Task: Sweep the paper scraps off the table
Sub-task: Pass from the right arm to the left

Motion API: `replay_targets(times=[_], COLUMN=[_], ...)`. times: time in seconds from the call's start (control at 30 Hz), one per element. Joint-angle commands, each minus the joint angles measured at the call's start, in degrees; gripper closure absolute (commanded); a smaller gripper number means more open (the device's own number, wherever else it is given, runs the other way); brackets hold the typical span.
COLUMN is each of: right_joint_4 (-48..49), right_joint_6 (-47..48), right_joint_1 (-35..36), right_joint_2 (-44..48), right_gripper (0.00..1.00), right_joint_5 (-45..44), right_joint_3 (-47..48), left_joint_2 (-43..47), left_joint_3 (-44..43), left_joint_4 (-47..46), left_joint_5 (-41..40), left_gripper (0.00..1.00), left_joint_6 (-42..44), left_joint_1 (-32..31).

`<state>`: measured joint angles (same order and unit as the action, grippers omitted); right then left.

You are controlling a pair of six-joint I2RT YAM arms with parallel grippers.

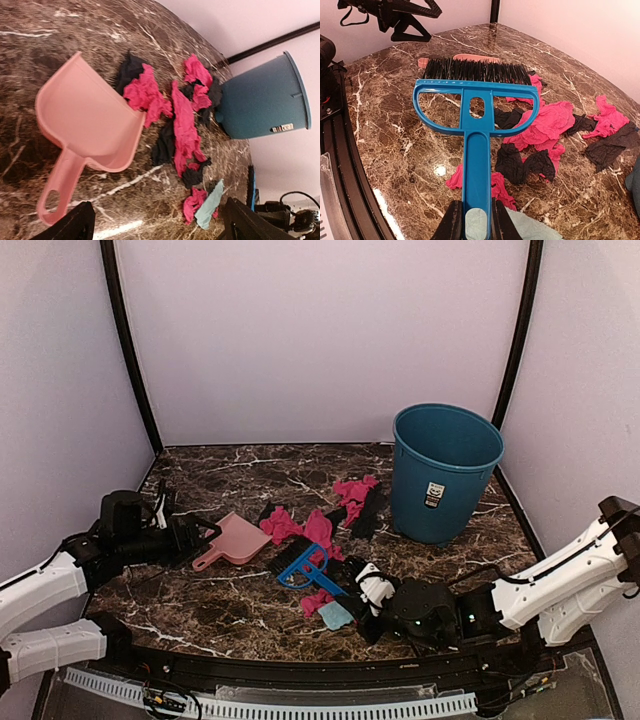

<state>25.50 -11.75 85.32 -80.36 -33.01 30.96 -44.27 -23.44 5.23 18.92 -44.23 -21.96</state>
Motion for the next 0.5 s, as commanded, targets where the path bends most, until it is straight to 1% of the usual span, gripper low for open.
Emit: replay_targets(times=[0.0, 0.03, 0.1, 0.17, 0.3, 0.47], right_joint_4=[5.6, 5.9, 6.2, 6.6, 7.2, 7.3], right_joint_6=[5.4, 6.0, 7.0, 7.8, 8.8, 9.9], right_joint_1=[-0.3, -0.4, -0.4, -0.5, -0.5, -0.5], right_joint_2=[-1.8, -2.1, -2.8, -3.0, -3.1, -2.8], right_gripper=[1.00, 1.00, 1.00, 1.00, 1.00, 1.00], right_joint_5=[0.1, 0.1, 0.2, 0.7, 1.2, 1.5], right_joint_3=[2.5, 2.9, 3.7, 4.3, 4.6, 4.9], left_joint_2=[-5.0, -7.5, -11.6, -14.8, -18.3, -21.7], left_joint_3=[-3.2, -3.8, -6.0, -7.6, -8.5, -9.6], left_joint_4=[-10.5, -12.3, -14.9, -18.4, -22.7, -24.6], left_joint_5=[10.0, 10.6, 12.6, 15.2, 17.3, 19.3], left_gripper=[0.08, 0.08, 0.08, 0.10, 0.13, 0.22], left_joint_6=[1.5, 1.7, 2.0, 1.4, 0.0, 0.0], left_joint_1=[-5.1, -8.2, -12.1, -14.4, -16.9, -19.3])
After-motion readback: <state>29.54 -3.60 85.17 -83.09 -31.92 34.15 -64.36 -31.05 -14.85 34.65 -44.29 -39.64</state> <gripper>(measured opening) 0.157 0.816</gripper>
